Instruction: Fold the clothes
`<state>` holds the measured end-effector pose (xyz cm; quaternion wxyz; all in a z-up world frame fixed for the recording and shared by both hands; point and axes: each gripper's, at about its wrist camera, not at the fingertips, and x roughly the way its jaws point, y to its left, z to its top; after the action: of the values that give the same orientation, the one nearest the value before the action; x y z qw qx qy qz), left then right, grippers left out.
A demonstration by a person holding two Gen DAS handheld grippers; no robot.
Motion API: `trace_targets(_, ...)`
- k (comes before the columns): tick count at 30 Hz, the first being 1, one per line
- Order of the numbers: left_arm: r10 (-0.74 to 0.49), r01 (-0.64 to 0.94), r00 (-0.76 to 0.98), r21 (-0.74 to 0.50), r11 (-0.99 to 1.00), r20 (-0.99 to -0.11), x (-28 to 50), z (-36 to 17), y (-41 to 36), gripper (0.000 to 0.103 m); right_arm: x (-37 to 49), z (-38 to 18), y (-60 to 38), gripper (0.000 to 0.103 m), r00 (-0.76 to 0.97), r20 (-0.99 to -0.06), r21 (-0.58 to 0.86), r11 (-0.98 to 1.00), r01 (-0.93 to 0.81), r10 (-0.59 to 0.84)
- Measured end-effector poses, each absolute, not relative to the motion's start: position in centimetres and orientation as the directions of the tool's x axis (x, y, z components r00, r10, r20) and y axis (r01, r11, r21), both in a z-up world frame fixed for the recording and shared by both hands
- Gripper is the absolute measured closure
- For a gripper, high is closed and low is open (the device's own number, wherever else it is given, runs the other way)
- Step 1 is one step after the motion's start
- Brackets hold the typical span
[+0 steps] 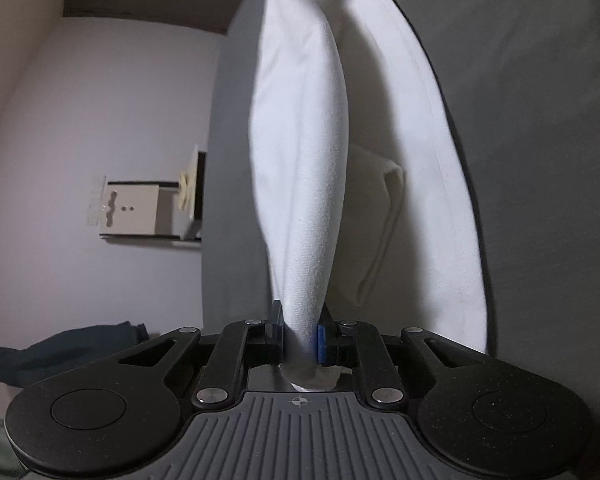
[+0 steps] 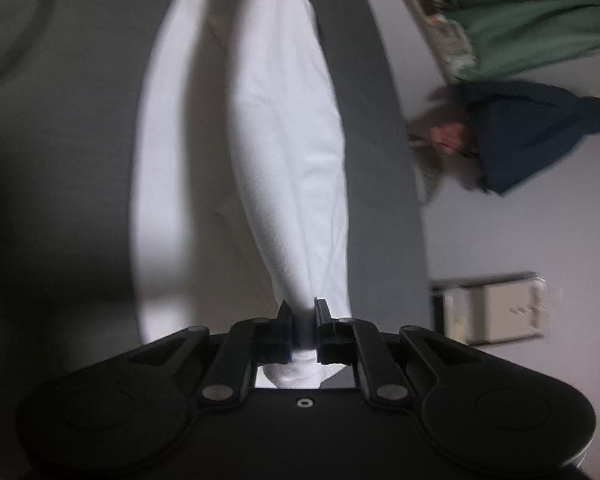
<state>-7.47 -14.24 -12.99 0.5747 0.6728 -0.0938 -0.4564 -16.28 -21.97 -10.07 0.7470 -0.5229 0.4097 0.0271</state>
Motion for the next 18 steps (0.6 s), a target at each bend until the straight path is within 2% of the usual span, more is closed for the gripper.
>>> trace_targets(7, -0.617, 0.472, 0.478, 0.775, -0.42, -0.625, -9.0, -14.5, -13.0, 0.089, -16.7, -11.8, -22.0, 0.093, 0.539, -0.78, -0.622, 0.479, -0.619, -0.317)
trace_targets(13, -0.597, 0.526, 0.452, 0.739, -0.421, -0.662, -8.1, -15.1, -12.7, 0.089, -16.6, -12.9, -22.3, 0.092, 0.497, -0.819, -0.573, 0.474, -0.669, -0.287)
trace_targets(14, -0.595, 0.53, 0.449, 0.735, -0.423, -0.666, -7.9, -15.0, -12.6, 0.088, -16.6, -12.9, -22.4, 0.086, 0.494, -0.821, -0.57, 0.476, -0.67, -0.287)
trace_targets(15, -0.593, 0.532, 0.447, 0.732, -0.425, -0.67, -7.5, -15.1, -12.5, 0.088, -16.7, -13.0, -22.5, 0.072, 0.486, -0.825, -0.564, 0.48, -0.672, -0.289)
trace_targets(16, -0.593, 0.526, 0.45, 0.735, -0.429, -0.668, -7.4, -15.0, -12.5, 0.083, -16.8, -13.0, -22.6, 0.066, 0.477, -0.828, -0.56, 0.482, -0.674, -0.295)
trace_targets(18, -0.585, 0.518, 0.463, 0.739, -0.432, -0.666, -7.1, -14.8, -12.2, 0.066, -17.2, -12.6, -22.9, 0.064, 0.462, -0.841, -0.539, 0.507, -0.673, -0.28)
